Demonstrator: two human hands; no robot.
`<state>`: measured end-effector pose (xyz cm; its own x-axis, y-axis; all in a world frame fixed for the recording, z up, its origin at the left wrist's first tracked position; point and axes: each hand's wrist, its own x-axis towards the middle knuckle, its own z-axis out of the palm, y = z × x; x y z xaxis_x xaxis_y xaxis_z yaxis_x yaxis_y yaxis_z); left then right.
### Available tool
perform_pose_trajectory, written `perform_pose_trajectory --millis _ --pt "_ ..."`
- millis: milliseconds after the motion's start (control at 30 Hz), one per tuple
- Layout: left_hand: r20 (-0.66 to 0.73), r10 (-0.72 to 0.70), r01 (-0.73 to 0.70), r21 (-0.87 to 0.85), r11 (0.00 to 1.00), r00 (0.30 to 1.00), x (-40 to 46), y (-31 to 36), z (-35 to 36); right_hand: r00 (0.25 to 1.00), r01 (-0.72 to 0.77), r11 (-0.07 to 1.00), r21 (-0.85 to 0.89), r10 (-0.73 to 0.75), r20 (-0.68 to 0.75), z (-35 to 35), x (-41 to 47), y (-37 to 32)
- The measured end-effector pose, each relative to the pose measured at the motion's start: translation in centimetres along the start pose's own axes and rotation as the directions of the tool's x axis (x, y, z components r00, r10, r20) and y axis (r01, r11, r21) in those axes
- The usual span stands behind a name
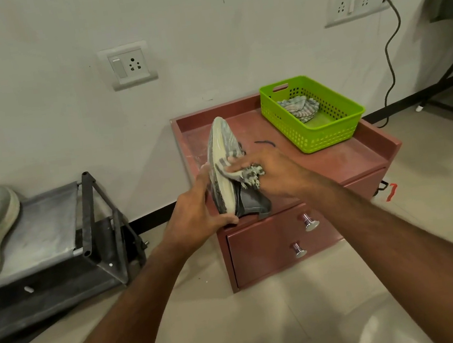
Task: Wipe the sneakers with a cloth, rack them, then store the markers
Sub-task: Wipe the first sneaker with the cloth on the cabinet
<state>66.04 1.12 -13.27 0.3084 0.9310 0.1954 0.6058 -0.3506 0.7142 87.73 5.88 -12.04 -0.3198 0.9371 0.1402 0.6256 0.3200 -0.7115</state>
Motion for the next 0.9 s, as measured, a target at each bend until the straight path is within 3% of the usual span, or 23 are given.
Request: perform_pose_trajectory --millis 133,200,300,367,433,533,600,800,900 --pt "0.059 -0.017 0.018 -0.016 1.000 0.998 0.4 -0.2 -0.1 0.980 0.084 0.987 0.138 -0.107 0.167 -1.7 -2.7 -1.7" --pt "0.076 -0.010 0.010 0.005 1.000 0.997 0.5 -0.4 -0.1 0.975 0.094 0.967 0.238 -0.138 0.176 -2.2 -3.4 -2.5" --pt "0.053 -0.011 0.010 0.006 1.000 0.999 0.6 0.0 0.0 0.995 0.044 0.933 0.356 -0.010 -0.096 -2.2 -2.8 -1.8" --pt "0.032 -0.003 0.003 0.011 1.000 0.999 0.7 0.3 0.2 0.948 0.030 0.959 0.281 0.062 -0.314 -1.5 -2.0 -1.1" --pt "0.015 -0.012 0.012 0.015 1.000 1.000 0.8 0.6 0.3 0.930 0.002 0.985 0.170 0.061 -0.363 -0.7 -1.2 -0.9" --pt "0.006 -0.006 0.006 0.029 1.000 1.000 0.9 0.6 0.4 0.985 -0.014 1.000 -0.015 0.011 -0.169 0.5 -0.3 -1.4" --pt "0.002 0.000 0.000 0.061 0.998 1.000 1.0 0.4 0.4 0.993 -0.002 0.998 -0.060 -0.006 -0.122 0.7 0.3 -1.4" --pt "-0.034 -0.015 0.021 0.202 0.979 0.999 1.2 -0.1 0.0 0.991 0.029 0.993 0.117 -0.044 0.128 -0.6 -1.7 -1.7" --pt "0.032 0.030 -0.037 0.225 0.974 0.999 1.4 -0.4 0.1 0.977 0.022 0.970 0.240 -0.072 0.199 -1.4 -2.6 -2.6"
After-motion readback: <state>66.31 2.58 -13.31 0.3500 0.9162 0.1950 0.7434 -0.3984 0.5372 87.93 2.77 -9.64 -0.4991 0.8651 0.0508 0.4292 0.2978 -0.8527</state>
